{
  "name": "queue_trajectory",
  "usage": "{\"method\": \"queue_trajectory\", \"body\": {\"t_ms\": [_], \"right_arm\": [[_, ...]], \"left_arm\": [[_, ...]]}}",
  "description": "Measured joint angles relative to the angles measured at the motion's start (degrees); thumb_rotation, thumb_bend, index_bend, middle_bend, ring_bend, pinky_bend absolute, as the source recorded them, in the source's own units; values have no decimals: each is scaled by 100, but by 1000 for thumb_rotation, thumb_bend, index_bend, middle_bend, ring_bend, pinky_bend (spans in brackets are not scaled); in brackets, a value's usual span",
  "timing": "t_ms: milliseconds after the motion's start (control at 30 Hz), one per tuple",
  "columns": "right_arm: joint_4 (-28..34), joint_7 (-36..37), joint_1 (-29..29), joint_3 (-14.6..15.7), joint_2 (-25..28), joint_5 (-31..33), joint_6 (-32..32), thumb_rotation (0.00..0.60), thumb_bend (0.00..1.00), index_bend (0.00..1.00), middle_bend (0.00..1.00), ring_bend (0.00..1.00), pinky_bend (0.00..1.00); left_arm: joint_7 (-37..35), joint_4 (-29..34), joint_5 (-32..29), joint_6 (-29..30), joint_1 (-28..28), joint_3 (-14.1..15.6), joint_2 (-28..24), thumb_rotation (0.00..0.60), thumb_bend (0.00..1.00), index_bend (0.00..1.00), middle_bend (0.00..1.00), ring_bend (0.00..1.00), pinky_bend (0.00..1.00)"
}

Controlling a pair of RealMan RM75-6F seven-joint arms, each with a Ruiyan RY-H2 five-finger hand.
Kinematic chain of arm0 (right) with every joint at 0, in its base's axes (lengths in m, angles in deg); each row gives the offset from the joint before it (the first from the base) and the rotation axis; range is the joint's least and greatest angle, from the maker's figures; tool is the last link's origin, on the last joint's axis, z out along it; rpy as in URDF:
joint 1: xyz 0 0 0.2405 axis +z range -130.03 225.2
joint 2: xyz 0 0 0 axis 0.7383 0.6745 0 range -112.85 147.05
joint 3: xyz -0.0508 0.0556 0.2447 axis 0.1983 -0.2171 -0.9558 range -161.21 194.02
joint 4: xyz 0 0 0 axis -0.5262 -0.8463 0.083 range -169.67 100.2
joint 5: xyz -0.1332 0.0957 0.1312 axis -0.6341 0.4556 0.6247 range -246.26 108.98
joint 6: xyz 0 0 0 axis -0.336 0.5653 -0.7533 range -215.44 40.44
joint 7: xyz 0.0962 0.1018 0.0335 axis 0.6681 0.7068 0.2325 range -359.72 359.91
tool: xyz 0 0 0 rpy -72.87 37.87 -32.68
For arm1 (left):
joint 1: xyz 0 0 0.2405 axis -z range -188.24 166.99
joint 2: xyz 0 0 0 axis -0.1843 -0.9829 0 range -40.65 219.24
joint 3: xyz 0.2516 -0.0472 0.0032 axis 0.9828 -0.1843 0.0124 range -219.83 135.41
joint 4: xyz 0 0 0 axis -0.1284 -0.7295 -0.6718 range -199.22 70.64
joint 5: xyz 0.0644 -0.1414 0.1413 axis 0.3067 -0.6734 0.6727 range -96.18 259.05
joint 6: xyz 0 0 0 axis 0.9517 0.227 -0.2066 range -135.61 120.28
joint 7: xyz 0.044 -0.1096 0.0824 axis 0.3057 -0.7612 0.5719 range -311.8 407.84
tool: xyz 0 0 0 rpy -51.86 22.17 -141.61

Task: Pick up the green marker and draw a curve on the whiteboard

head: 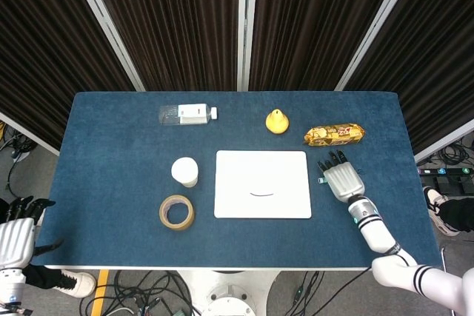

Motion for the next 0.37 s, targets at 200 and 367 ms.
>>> {"method": "queue_trajectory", "body": {"t_ms": [200, 367], "right_arm": [[1123, 264, -401, 11, 653, -213, 853, 600, 464, 9, 120, 0, 0], [1999, 920, -1037, 93, 1346, -639, 1933, 600, 312, 97, 207, 5, 0]], "left_arm": [[8, -4, 12, -14, 31, -11, 19, 600, 0, 267, 217, 93, 72], [21, -41, 24, -8, 56, -28, 51, 600, 0, 267, 217, 93, 72]]}}
